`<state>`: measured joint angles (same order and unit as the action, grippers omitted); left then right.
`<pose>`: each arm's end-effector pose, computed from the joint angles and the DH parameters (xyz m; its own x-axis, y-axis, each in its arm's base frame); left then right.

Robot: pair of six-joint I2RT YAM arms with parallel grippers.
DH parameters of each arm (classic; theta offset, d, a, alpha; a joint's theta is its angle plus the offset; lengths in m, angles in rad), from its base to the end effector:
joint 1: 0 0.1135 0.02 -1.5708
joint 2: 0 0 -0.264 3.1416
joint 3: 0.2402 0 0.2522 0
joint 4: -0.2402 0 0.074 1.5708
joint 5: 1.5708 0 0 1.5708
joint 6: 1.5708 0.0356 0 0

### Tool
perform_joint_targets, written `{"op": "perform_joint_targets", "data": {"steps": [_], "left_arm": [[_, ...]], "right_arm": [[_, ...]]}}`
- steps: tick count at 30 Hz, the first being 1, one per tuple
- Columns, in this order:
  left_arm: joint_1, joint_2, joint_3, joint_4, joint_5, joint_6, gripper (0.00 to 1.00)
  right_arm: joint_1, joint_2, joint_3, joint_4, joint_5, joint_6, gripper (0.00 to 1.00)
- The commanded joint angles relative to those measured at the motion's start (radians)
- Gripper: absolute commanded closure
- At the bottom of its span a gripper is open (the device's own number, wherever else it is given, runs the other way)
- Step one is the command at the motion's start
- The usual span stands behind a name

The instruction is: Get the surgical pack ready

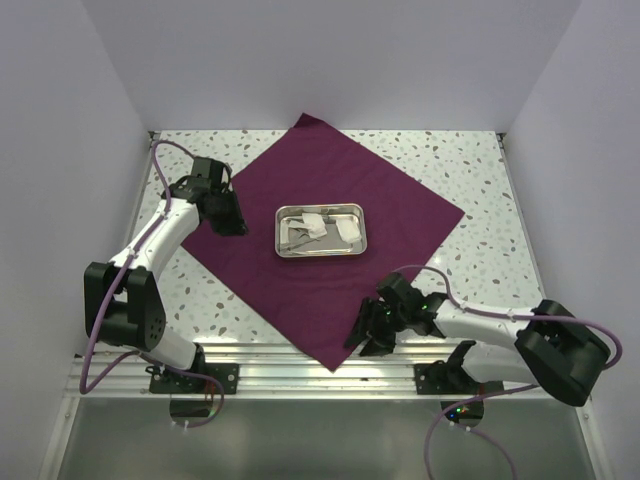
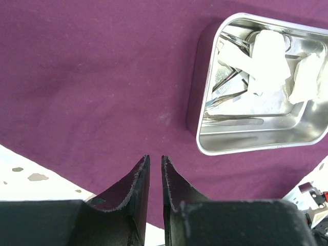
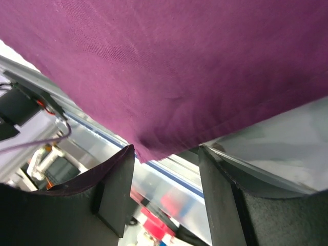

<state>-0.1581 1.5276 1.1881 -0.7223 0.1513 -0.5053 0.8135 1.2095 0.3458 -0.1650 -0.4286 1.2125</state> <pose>0.3080 -0.0545 0.2569 -0.8650 -0.3467 -0.3627 -0.2178 0.9107 -0.3511 0.1172 0.1456 0.1221 -0.9633 0.2209 0.1525 0.2677 0.7474 0.6080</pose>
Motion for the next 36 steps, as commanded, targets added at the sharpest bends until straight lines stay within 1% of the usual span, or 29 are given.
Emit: {"op": "perform_joint_targets", "data": {"steps": [1, 3, 7, 11, 14, 15, 16, 17, 18, 19, 20, 21, 22, 27, 30, 32, 34, 36], "left_arm": [[0.0, -0.02, 0.03, 0.015, 0.017, -0.004, 0.82], [0.0, -0.018, 0.034, 0.014, 0.019, -0.002, 0.82], [0.0, -0.018, 0.039, 0.012, 0.019, 0.004, 0.82], [0.0, -0.02, 0.038, 0.012, 0.025, 0.014, 0.82], [0.0, -0.023, 0.038, 0.004, 0.027, 0.027, 0.82], [0.0, -0.026, 0.038, 0.001, 0.027, 0.031, 0.82], [0.0, -0.032, 0.038, -0.002, 0.027, 0.033, 0.82], [0.0, -0.034, 0.038, -0.006, 0.025, 0.036, 0.82], [0.0, -0.037, 0.038, -0.008, 0.024, 0.039, 0.82], [0.0, -0.044, 0.036, -0.009, 0.022, 0.043, 0.82], [0.0, -0.047, 0.034, -0.012, 0.018, 0.047, 0.82], [0.0, -0.05, 0.031, -0.014, 0.017, 0.051, 0.82], [0.002, -0.055, 0.03, -0.016, 0.014, 0.054, 0.82], [0.003, -0.06, 0.025, -0.022, 0.002, 0.063, 0.82], [0.006, -0.064, 0.031, -0.029, -0.022, 0.067, 0.82], [0.008, -0.075, 0.034, -0.032, -0.039, 0.071, 0.82], [0.008, -0.083, 0.042, -0.035, -0.05, 0.076, 0.81], [0.009, -0.086, 0.05, -0.043, -0.07, 0.086, 0.82]], "right_arm": [[0.05, -0.013, 0.015, 0.073, 0.139, 0.135, 0.44], [0.073, -0.036, -0.014, 0.096, 0.183, 0.18, 0.43], [0.119, -0.025, 0.002, 0.13, 0.263, 0.234, 0.43], [0.194, 0.044, 0.033, 0.188, 0.338, 0.288, 0.46], [0.237, 0.082, 0.033, 0.243, 0.387, 0.341, 0.52], [0.242, 0.076, 0.036, 0.252, 0.41, 0.347, 0.57], [0.245, 0.065, 0.041, 0.234, 0.421, 0.343, 0.6], [0.245, 0.055, 0.06, 0.216, 0.425, 0.338, 0.66], [0.245, 0.033, 0.068, 0.2, 0.426, 0.332, 0.79], [0.246, 0.024, 0.076, 0.181, 0.426, 0.331, 0.88], [0.245, 0.016, 0.099, 0.171, 0.426, 0.325, 0.92], [0.243, 0.01, 0.116, 0.168, 0.426, 0.302, 0.99], [0.242, 0.009, 0.137, 0.106, 0.426, 0.289, 1.0], [0.196, 0.028, 0.301, -0.036, 0.39, 0.173, 1.0], [0.127, 0.032, 0.378, -0.099, 0.367, 0.118, 1.0], [0.055, 0.048, 0.441, -0.113, 0.334, 0.09, 1.0], [-0.021, 0.082, 0.488, -0.126, 0.294, 0.046, 1.0], [-0.057, 0.151, 0.586, -0.163, 0.26, -0.008, 1.0]]}}
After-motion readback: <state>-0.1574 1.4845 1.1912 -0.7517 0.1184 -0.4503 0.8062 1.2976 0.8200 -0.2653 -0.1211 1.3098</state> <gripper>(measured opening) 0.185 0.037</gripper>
